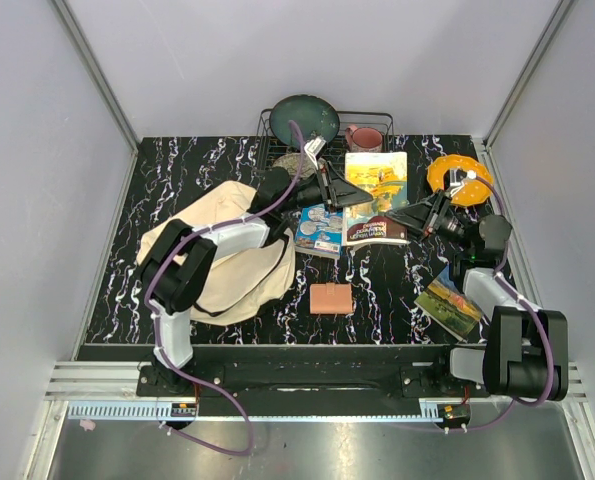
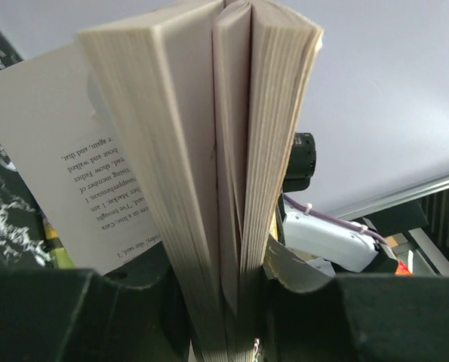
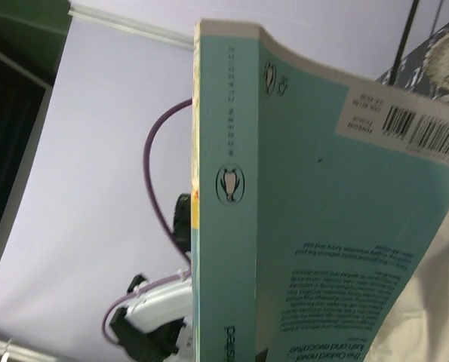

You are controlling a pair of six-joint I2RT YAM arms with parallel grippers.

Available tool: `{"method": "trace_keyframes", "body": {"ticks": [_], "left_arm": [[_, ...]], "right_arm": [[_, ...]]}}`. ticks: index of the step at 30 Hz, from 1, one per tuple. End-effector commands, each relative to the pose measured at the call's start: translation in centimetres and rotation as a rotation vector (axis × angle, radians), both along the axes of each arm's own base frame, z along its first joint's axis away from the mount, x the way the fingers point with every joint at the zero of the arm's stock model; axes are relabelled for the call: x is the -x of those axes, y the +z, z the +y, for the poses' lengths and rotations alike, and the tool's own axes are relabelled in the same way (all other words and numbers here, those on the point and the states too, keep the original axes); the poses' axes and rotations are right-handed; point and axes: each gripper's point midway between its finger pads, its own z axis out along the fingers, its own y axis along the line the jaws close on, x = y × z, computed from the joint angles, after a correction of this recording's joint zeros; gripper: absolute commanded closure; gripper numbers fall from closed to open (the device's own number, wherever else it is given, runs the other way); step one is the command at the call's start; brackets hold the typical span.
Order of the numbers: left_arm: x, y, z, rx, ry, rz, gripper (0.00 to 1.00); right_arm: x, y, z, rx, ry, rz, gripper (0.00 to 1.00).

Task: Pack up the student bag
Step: Pick up the book from the center of the board.

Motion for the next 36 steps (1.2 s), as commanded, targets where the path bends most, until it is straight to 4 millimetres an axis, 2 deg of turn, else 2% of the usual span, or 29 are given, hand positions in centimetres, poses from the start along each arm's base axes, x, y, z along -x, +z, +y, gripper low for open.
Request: {"method": "trace_keyframes", "body": {"ticks": [1,2,3,4,5,6,7,11,12,13,15,16,18,22,26,27,28,30,32,36], "left_arm": [[1.8,0.8,-0.5,-0.096,0.037,-0.111,1.00],[1.2,-0.1,-0.1,-0.163,0.071,-0.080,1.00],[0.4,1.2,0.5,-0.180,0.151,-0.105,1.00],[-0.4,1.0,1.0,-0.227,0.208,-0.153,1.00],[-0.8,0.5,1.6,-0.289,0.249,-0.129,1.00],[-1.8,1.7,2.3,-0.295,0.333,-0.143,1.00],[-2.2,1.9,2.6,-0.303,0.365,-0.145,1.00],[-3.6,3.0,3.2,-0.282,0.457,-0.110,1.00],[-3.9,3.1,3.2,-0.265,0.474,-0.081,1.00],[-4.2,3.2,3.3,-0.254,0.487,-0.072,1.00],[-4.7,3.9,3.6,-0.214,0.524,-0.054,1.00],[-4.7,3.9,3.6,-0.211,0.535,-0.050,1.00],[-4.9,4.3,3.9,-0.195,0.563,-0.054,1.00],[-4.8,5.2,4.2,-0.154,0.587,-0.071,1.00],[-4.4,5.4,4.3,-0.135,0.583,-0.082,1.00],[-4.2,5.3,4.4,-0.135,0.586,-0.077,1.00],[-4.2,5.3,4.5,-0.131,0.593,-0.075,1.00],[-3.9,5.0,4.8,-0.123,0.604,-0.072,1.00],[-3.7,4.9,4.8,-0.118,0.603,-0.075,1.00],[-3.7,4.9,5.2,-0.135,0.622,-0.092,1.00]], "right_arm": [[-0.8,0.7,0.5,0.074,-0.070,-0.101,0.64],[-1.3,0.3,0.4,0.111,-0.098,-0.126,0.59],[-1.5,1.1,0.2,0.134,-0.123,-0.151,0.48],[-2.3,0.1,-0.1,0.155,-0.165,-0.060,0.41],[-2.6,-0.2,-0.4,0.199,-0.199,-0.090,0.37],[-2.6,0.9,-0.6,0.218,-0.228,-0.114,0.33],[-2.9,0.4,-0.8,0.235,-0.257,-0.070,0.26],[-2.8,1.0,-0.6,0.195,-0.265,-0.026,0.21],[-2.6,0.2,-0.5,0.178,-0.266,0.013,0.21],[-2.8,0.3,-0.5,0.156,-0.295,0.006,0.21],[-2.1,-0.6,0.1,0.128,-0.300,0.055,0.20],[-2.6,-0.6,-0.3,0.122,-0.346,0.055,0.20],[-1.8,-0.6,0.9,0.116,-0.331,0.053,0.20],[-1.8,-0.1,2.3,0.069,-0.344,0.045,0.20],[-2.4,0.1,2.2,0.002,-0.373,0.065,0.22],[-2.7,-0.1,2.2,-0.003,-0.382,0.076,0.24],[-3.1,0.1,1.9,-0.021,-0.408,0.081,0.31],[-3.0,0.2,2.5,-0.061,-0.404,0.092,0.34],[-3.2,0.6,2.7,-0.080,-0.419,0.082,0.42],[-3.5,0.9,3.3,-0.081,-0.416,0.081,0.43]]}}
